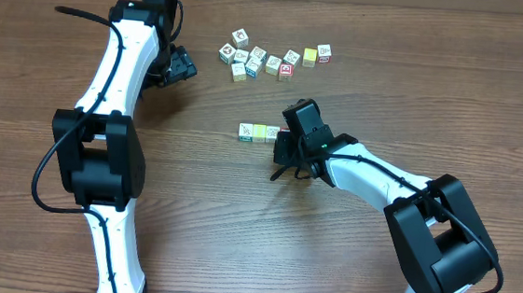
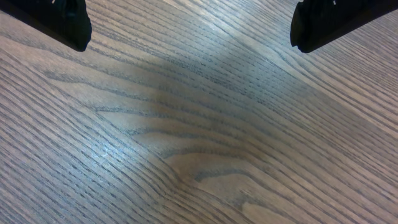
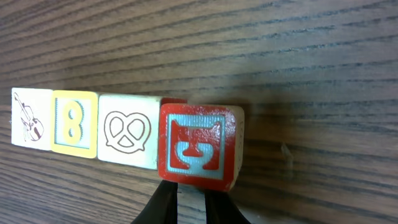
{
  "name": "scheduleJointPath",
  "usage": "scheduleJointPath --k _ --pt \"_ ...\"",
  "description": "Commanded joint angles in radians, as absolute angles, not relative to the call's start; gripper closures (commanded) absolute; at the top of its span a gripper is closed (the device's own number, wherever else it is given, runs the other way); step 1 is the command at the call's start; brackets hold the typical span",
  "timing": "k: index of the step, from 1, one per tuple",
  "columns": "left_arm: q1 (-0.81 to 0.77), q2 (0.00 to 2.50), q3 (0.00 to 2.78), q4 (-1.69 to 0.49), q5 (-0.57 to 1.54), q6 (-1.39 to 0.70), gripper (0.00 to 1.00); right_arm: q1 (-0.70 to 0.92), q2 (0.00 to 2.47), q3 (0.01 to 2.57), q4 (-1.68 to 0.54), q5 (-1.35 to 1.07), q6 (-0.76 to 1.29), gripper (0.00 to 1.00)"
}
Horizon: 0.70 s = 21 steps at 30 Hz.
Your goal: Form a horizontal line
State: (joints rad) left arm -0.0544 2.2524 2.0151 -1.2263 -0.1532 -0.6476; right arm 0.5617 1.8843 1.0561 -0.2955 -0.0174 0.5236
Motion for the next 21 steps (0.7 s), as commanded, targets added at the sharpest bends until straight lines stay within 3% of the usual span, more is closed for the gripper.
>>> scheduleJointPath --k 1,8,13,21 --pt "-0.057 2.263 2.033 -1.225 -0.157 -0.639 0.0 0.561 1.892 1.046 -0.281 -0.001 0.527 0.87" --pt "-0.057 2.263 2.033 -1.225 -0.157 -0.639 0.0 0.561 1.892 1.046 -0.283 -0.001 0.524 0.87" --pt "-0.057 2.263 2.033 -1.225 -0.158 -0.639 0.0 0.561 1.892 1.046 -0.31 -0.001 0.524 0.96" --pt "-0.057 2.263 2.033 -1.225 -0.157 -0.639 0.0 0.561 1.892 1.046 -0.315 -0.001 0.528 0.96"
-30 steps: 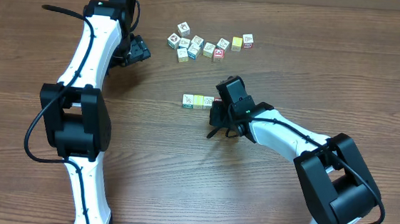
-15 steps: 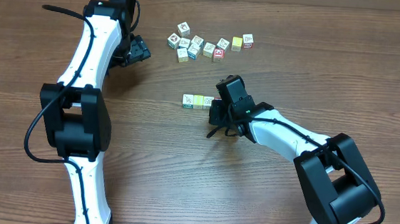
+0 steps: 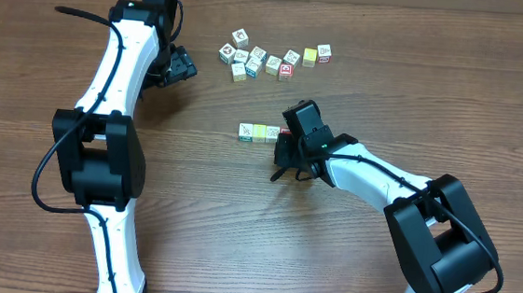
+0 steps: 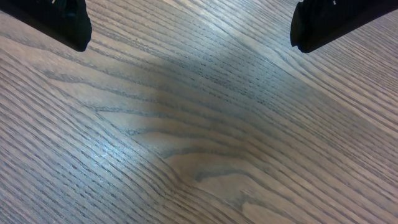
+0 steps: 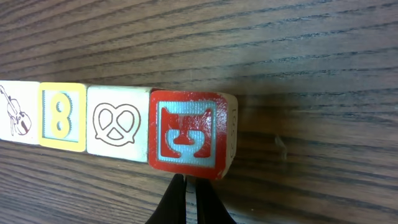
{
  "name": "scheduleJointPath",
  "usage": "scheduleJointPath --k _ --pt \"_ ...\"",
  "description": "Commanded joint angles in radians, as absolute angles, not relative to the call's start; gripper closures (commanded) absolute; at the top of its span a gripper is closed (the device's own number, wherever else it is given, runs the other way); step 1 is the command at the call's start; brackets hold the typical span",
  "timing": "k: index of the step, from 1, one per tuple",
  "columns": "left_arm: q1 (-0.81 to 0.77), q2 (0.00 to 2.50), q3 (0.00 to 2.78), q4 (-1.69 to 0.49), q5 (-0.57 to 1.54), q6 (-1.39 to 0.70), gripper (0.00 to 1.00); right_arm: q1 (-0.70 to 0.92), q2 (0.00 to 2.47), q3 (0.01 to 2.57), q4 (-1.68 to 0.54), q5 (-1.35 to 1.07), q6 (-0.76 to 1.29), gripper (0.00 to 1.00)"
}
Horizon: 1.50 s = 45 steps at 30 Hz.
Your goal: Form a horizontal line
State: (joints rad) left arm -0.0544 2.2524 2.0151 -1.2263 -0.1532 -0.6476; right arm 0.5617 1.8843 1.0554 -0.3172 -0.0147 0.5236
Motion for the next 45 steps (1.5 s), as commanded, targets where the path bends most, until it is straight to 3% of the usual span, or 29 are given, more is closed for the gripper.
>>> scheduleJointPath --k 1,45 --pt "-0.057 2.263 2.033 -1.225 -0.157 -0.639 0.0 0.561 1.892 1.046 -0.312 0.0 0.528 0.96" --pt "-0.057 2.263 2.033 -1.225 -0.157 -0.639 0.0 0.549 1.891 1.048 -0.34 0.043 0.569 0.96"
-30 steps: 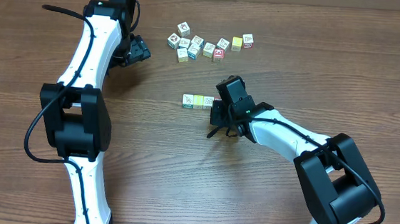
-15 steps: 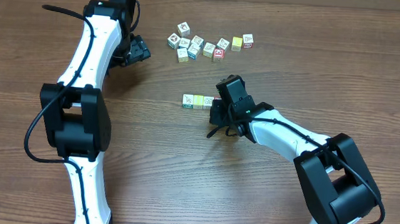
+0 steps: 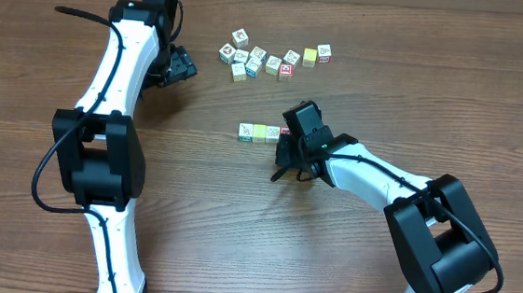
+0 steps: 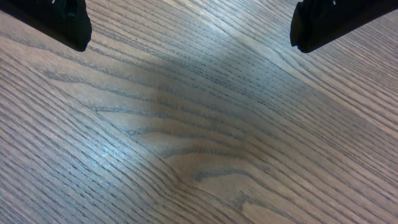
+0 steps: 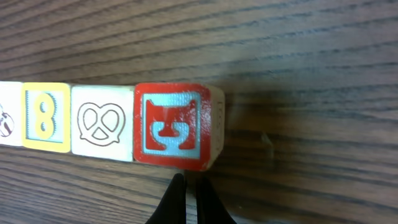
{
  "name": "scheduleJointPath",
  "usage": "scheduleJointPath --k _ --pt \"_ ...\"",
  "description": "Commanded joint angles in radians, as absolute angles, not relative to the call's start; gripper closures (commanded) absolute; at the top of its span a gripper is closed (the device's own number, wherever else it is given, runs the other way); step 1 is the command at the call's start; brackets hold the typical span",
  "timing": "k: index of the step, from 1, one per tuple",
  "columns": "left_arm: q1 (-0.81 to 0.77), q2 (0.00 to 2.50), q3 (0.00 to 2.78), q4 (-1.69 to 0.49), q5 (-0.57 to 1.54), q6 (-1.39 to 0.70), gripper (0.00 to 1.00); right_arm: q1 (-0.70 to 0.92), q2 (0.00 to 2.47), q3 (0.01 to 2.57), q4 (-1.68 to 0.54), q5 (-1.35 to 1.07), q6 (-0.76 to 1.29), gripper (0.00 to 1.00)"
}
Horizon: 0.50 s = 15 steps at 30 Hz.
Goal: Form a horizontal line
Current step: 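Raise the right gripper and move it up toward the block cluster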
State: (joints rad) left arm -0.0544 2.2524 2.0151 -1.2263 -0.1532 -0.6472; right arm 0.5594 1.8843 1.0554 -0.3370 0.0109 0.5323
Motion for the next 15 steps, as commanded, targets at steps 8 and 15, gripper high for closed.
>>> scheduleJointPath --k 8,15 --pt "-0.057 2.263 2.033 -1.225 -0.157 -0.639 0.0 0.487 1.891 1.048 -0.314 0.059 0.606 0.96" --pt "-0.058 2.263 2.033 -1.225 -0.157 -0.639 0.0 0.436 1.891 1.048 -0.183 0.12 0.598 0.96"
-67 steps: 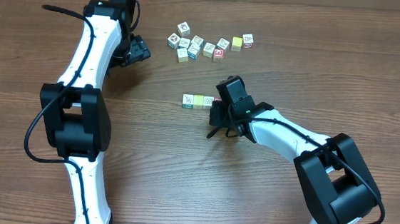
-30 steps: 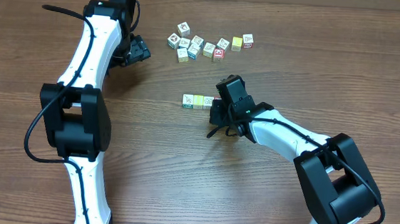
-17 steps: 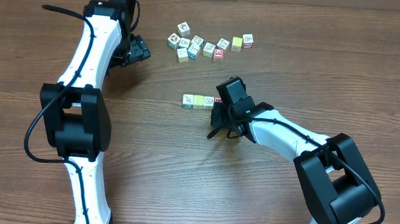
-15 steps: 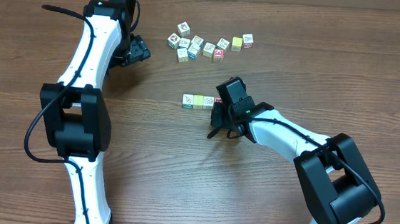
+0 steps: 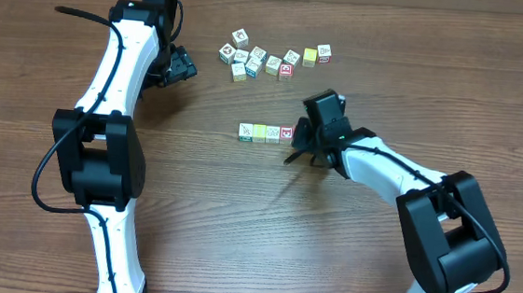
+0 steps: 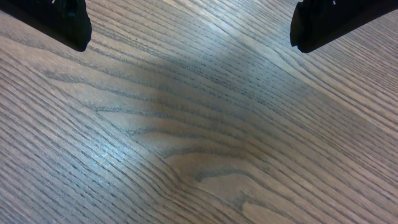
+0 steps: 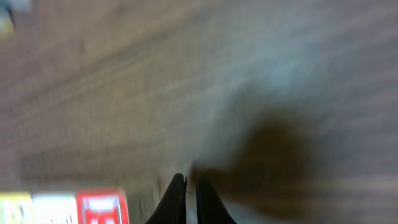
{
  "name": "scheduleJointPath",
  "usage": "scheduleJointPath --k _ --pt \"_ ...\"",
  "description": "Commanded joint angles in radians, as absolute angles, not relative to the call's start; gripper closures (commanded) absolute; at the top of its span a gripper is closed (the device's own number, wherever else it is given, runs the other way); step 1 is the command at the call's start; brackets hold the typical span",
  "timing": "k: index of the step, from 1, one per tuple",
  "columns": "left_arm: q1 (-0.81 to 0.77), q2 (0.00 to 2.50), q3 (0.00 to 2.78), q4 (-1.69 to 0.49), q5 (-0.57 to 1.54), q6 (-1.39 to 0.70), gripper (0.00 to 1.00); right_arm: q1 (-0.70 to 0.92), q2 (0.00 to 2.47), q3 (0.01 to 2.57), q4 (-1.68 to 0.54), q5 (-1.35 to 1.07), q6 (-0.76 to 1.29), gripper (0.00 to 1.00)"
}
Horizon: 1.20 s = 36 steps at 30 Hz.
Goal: Form a horizontal line
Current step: 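Raise the right gripper and move it up toward the block cluster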
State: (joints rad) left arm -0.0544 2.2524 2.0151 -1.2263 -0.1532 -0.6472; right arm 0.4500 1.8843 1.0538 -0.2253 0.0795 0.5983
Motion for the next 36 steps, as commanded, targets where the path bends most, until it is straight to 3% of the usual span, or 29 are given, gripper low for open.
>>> scheduleJointPath --k 1,10,30,32,36 --pt "-0.058 2.263 2.033 -1.225 -0.157 -0.639 0.0 0.436 1.891 1.048 -0.157 0.12 0.598 0.96" --pt "-0.059 2.263 2.033 -1.225 -0.157 -0.639 0.0 0.437 1.894 1.048 0.037 0.119 0.595 0.96" --pt "-0.059 2.263 2.033 -1.225 -0.157 -0.639 0.0 0.442 1.945 1.048 0.168 -0.029 0.454 0.96" --pt "-0.059 2.263 2.033 -1.225 -0.158 -0.639 0.0 0.447 1.94 1.065 0.141 -0.052 0.402 0.96" --pt "-0.059 2.263 2.033 -1.225 -0.158 -0.639 0.0 0.448 1.913 1.268 -0.183 -0.056 0.391 0.96"
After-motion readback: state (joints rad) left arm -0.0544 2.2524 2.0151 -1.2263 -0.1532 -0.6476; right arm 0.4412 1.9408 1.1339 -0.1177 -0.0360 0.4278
